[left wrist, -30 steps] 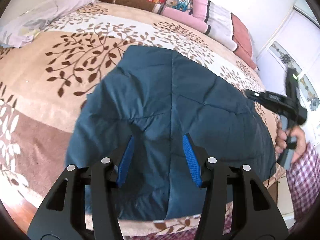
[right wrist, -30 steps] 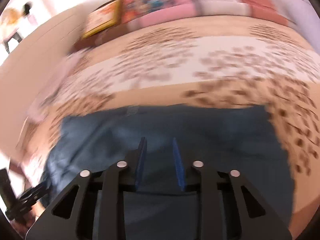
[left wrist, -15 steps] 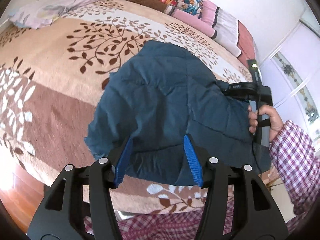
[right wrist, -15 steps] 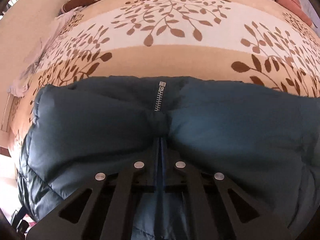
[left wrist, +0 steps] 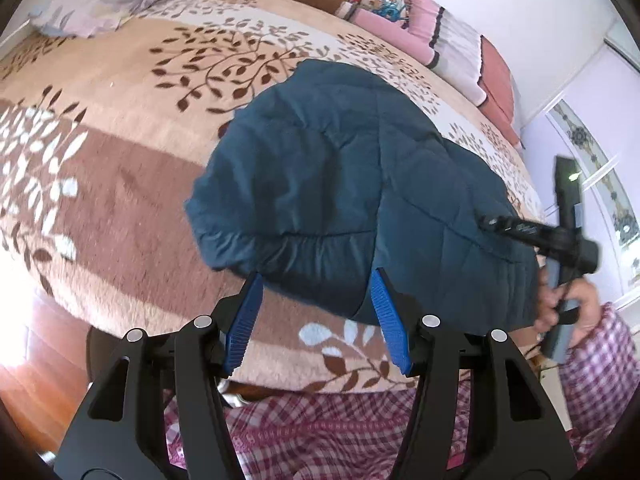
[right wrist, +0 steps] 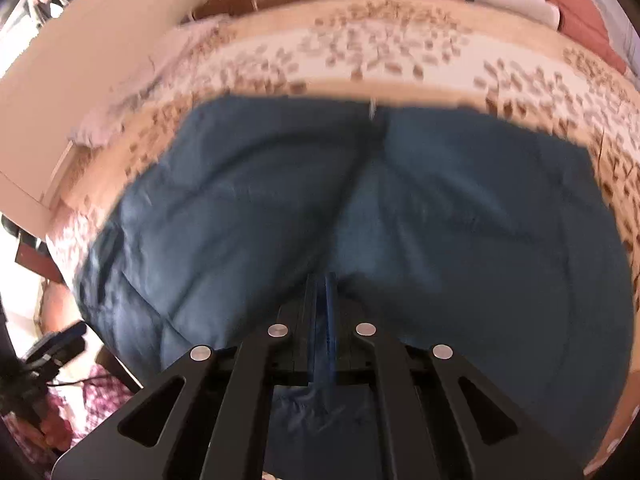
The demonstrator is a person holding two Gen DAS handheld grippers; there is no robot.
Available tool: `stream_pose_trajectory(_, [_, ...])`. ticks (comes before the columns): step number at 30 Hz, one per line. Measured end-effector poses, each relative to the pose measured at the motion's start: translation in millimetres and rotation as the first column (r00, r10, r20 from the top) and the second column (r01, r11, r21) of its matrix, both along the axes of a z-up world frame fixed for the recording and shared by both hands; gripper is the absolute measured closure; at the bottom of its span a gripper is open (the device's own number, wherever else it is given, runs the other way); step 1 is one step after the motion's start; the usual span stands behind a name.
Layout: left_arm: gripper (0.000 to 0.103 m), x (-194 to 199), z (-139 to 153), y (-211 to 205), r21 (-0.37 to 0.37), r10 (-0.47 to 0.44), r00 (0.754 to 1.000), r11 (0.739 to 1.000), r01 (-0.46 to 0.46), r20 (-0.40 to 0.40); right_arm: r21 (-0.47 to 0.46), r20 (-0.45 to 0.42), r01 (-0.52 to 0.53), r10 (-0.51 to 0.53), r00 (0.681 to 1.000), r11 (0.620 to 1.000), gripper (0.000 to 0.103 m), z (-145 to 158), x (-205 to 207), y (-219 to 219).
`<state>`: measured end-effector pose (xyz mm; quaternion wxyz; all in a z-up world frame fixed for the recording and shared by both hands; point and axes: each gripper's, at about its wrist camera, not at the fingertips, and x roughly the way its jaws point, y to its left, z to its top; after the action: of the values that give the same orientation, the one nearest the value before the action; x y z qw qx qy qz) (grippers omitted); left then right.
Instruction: Fold large clothes
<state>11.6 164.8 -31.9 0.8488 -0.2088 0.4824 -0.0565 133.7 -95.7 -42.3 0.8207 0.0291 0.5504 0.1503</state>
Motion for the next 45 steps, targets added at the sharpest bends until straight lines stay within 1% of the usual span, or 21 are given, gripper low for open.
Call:
stream_pose_trajectory(3, [0.045, -5, -2, 9, -0.029, 0.033, 0.999, 0.999, -0.033, -0.011, -0.021, -0.03, -0.002, 0.001, 1.0, 1.0, 0.098, -16, 8, 5])
stream_pose_trajectory(5, [0.037, -6, -6, 15, -0.055, 0.054, 0.998, 0.997, -0.055, -0.027, -0.034, -0.04, -0.005, 0.003, 0.999, 0.999, 0.1, -26, 13, 7])
stream_pose_trajectory(6, [0.036, -7, -8, 17, -0.065, 0.061, 0.998, 0.996, -0.063, -0.034, -0.037, -0.04, -0.006, 0.005, 0.999, 0.999, 0.1, -29, 15, 8])
stream_pose_trajectory(8, [0.032, -8, -12, 22, -0.119, 0.076, 0.996, 0.99, -0.081, -0.047, -0.042, -0.03, -0.009, 0.008, 1.0, 0.999, 0.1, -34, 16, 9])
stream_pose_trajectory(10, [0.03, -6, -15, 24, -0.194, 0.087, 0.994, 0.976, -0.098, -0.063, -0.042, -0.026, -0.005, 0.004, 1.0, 0.999, 0.1, -35, 17, 10])
stream_pose_trajectory(12, [0.029, -2, -19, 27, -0.275, 0.105, 0.991, 0.953, -0.125, -0.085, -0.049, -0.023, -0.003, 0.002, 1.0, 0.999, 0.1, -34, 17, 11])
stream_pose_trajectory(15, [0.026, 5, -26, 30, -0.333, 0.172, 0.979, 0.921, -0.2, -0.111, -0.06, -0.022, -0.003, 0.002, 1.0, 0.998, 0.1, -31, 15, 14])
stream_pose_trajectory(17, [0.025, 11, -35, 34, -0.372, 0.234, 0.961, 0.887, -0.273, -0.149, -0.056, -0.012, -0.004, 0.003, 1.0, 0.998, 0.1, -23, 10, 13])
stream_pose_trajectory(19, [0.025, 16, -42, 37, -0.381, 0.275, 0.946, 0.867, -0.32, -0.17, -0.025, 0.001, 0.002, -0.002, 1.0, 1.0, 0.1, -13, 2, 10])
stream_pose_trajectory(20, [0.024, 19, -44, 36, -0.378, 0.284, 0.943, 0.866, -0.329, -0.171, -0.005, 0.018, 0.003, -0.003, 1.0, 1.0, 0.1, -4, -5, 9])
stream_pose_trajectory(24, [0.024, 29, -52, 33, -0.342, 0.299, 0.94, 0.876, -0.339, -0.164, 0.035, 0.07, -0.033, 0.03, 0.997, 0.999, 0.099, 23, -40, 8])
stream_pose_trajectory(26, [0.024, 33, -59, 34, -0.349, 0.321, 0.931, 0.864, -0.362, -0.172, 0.052, 0.057, -0.057, 0.054, 0.997, 0.997, 0.099, 25, -59, 10])
stream_pose_trajectory(28, [0.024, 35, -68, 37, -0.365, 0.333, 0.923, 0.849, -0.383, -0.194, 0.076, 0.021, -0.09, 0.088, 0.996, 0.993, 0.099, 18, -75, 16])
stream_pose_trajectory(31, [0.023, 40, -78, 36, -0.366, 0.342, 0.917, 0.842, -0.397, -0.206, 0.055, -0.037, -0.116, 0.119, 0.992, 0.992, 0.099, -3, -83, 24])
stream_pose_trajectory(35, [0.019, 47, -88, 34, -0.389, 0.344, 0.914, 0.828, -0.403, -0.215, 0.062, -0.092, -0.106, 0.111, 0.99, 0.992, 0.099, -29, -74, 28])
stream_pose_trajectory(39, [0.019, 56, -92, 28, -0.416, 0.342, 0.922, 0.822, -0.388, -0.184, 0.066, -0.127, -0.106, 0.114, 0.985, 0.992, 0.101, -44, -63, 29])
stream_pose_trajectory(40, [0.021, 57, -92, 27, -0.418, 0.34, 0.924, 0.824, -0.382, -0.173, 0.065, -0.131, -0.107, 0.114, 0.985, 0.992, 0.102, -45, -62, 29])
stream_pose_trajectory(41, [0.028, 59, -91, 25, -0.408, 0.341, 0.927, 0.833, -0.375, -0.156, 0.065, -0.135, -0.105, 0.113, 0.984, 0.992, 0.103, -46, -61, 30])
stream_pose_trajectory(42, [0.032, 60, -89, 22, -0.394, 0.339, 0.931, 0.843, -0.366, -0.139, 0.066, -0.137, -0.102, 0.11, 0.984, 0.993, 0.103, -49, -61, 27])
stream_pose_trajectory(44, [0.053, 60, -84, 19, -0.379, 0.322, 0.941, 0.863, -0.335, -0.101, 0.076, -0.138, -0.094, 0.104, 0.985, 0.993, 0.103, -50, -61, 26])
stream_pose_trajectory(45, [0.057, 60, -82, 19, -0.377, 0.316, 0.944, 0.867, -0.326, -0.09, 0.082, -0.139, -0.087, 0.098, 0.985, 0.993, 0.103, -51, -61, 25])
